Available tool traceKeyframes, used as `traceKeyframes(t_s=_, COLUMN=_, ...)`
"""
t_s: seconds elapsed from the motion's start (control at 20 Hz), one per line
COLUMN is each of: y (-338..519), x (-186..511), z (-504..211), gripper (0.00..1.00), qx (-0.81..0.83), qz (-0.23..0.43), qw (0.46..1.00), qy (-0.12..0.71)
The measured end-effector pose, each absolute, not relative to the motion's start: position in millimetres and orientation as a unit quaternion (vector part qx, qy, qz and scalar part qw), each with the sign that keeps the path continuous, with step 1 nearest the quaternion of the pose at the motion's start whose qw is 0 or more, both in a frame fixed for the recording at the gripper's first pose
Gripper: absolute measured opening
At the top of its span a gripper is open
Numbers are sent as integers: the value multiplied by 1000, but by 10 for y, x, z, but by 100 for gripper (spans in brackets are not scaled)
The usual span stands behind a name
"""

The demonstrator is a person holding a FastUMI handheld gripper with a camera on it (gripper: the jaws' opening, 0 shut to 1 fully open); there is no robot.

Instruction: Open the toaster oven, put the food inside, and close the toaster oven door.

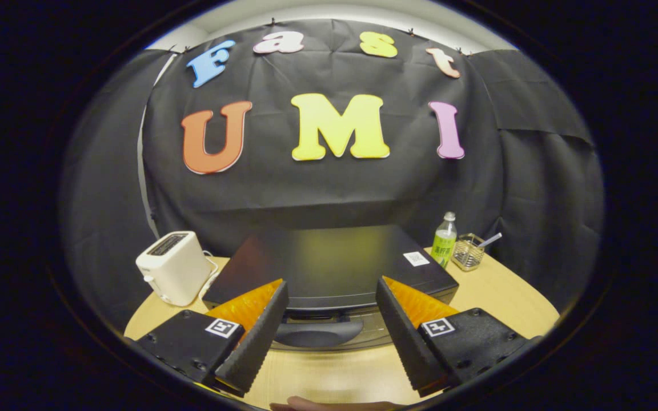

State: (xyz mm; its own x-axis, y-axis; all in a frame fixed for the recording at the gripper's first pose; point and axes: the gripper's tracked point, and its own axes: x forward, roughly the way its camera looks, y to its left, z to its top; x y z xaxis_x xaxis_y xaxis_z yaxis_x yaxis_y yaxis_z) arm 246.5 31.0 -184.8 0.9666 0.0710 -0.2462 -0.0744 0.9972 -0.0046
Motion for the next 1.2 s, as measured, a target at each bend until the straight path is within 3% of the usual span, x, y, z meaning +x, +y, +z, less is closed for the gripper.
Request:
traceKeyframes(t_s=0.5, y=620, x=2478, z=-2246, gripper=100, qx=-27, qz=82, qw=983, qy=160)
traceKeyframes(t_s=1.2, y=513, x=1998, z=-2495, gripper=100, qx=-30, qz=73, qw=979, qy=189)
